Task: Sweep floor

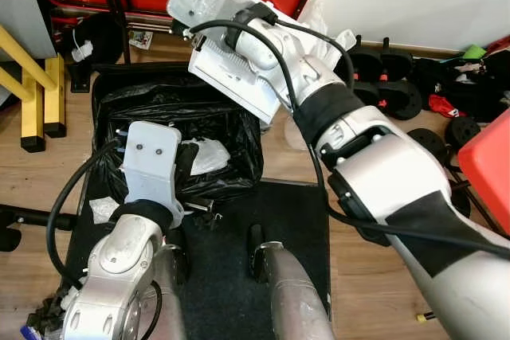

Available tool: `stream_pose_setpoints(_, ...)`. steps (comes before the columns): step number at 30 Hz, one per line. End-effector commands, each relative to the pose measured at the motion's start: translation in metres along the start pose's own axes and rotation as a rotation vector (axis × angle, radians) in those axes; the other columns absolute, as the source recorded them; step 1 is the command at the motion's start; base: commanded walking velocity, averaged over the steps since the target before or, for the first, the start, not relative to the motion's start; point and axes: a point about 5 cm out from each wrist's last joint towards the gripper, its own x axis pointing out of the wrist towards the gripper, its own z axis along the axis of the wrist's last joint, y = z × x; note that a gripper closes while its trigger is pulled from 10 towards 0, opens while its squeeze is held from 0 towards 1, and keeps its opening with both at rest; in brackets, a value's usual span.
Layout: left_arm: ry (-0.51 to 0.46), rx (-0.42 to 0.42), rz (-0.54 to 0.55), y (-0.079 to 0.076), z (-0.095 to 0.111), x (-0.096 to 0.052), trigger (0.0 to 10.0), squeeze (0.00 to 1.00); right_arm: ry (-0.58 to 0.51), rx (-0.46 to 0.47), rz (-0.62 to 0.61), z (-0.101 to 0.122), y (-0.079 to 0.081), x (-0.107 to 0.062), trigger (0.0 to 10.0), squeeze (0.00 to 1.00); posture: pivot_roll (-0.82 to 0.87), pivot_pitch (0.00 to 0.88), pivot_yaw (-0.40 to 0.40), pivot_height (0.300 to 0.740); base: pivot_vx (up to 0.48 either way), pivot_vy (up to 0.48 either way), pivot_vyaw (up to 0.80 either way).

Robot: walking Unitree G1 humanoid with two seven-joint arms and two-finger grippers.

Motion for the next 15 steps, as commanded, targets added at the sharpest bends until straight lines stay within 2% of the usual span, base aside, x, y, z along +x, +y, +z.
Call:
stream_pose_setpoints(1,0.031,-0.008,0.052,0.0000,-0.0054,-0.0022,10.0,0.00,-0.076,-0.010,-0.011,0.0144,-0.0040,0.0030,10.0,0.00,-0.12,0.477,-0.218,0.740,0.000,0.000,0.00)
stream_pose_setpoints(5,0.031,-0.008,0.052,0.0000,-0.0054,-0.0022,10.0,0.00,-0.076,-0.010,-0.011,0.0144,-0.0040,0.0030,10.0,0.00,-0.12,0.477,-0.218,0.740,0.000,0.000,0.00)
stream_pose_setpoints(7,0.031,-0.007,0.052,0.0003,-0.0054,-0.0019,10.0,0.00,-0.077,-0.059,-0.008,0.0155,-0.0038,0.0034,10.0,0.00,-0.12,0.476,-0.216,0.740,0.000,0.000,0.00)
stream_pose_setpoints(10,0.031,-0.006,0.052,0.0005,-0.0055,-0.0018,10.0,0.00,-0.078,-0.069,-0.006,0.0157,-0.0036,0.0034,10.0,0.00,-0.12,0.475,-0.215,0.740,0.000,0.000,0.00)
stream_pose_setpoints(11,0.031,-0.005,0.053,0.0006,-0.0055,-0.0016,10.0,0.00,-0.080,-0.032,-0.005,0.0157,-0.0026,0.0035,10.0,0.00,-0.12,0.475,-0.215,0.740,0.000,0.000,0.00)
stream_pose_setpoints(15,0.030,-0.003,0.055,0.0010,-0.0053,-0.0012,10.0,0.00,-0.078,-0.017,-0.007,0.0146,-0.0024,0.0031,10.0,0.00,-0.11,0.473,-0.216,0.740,0.000,0.000,0.00)
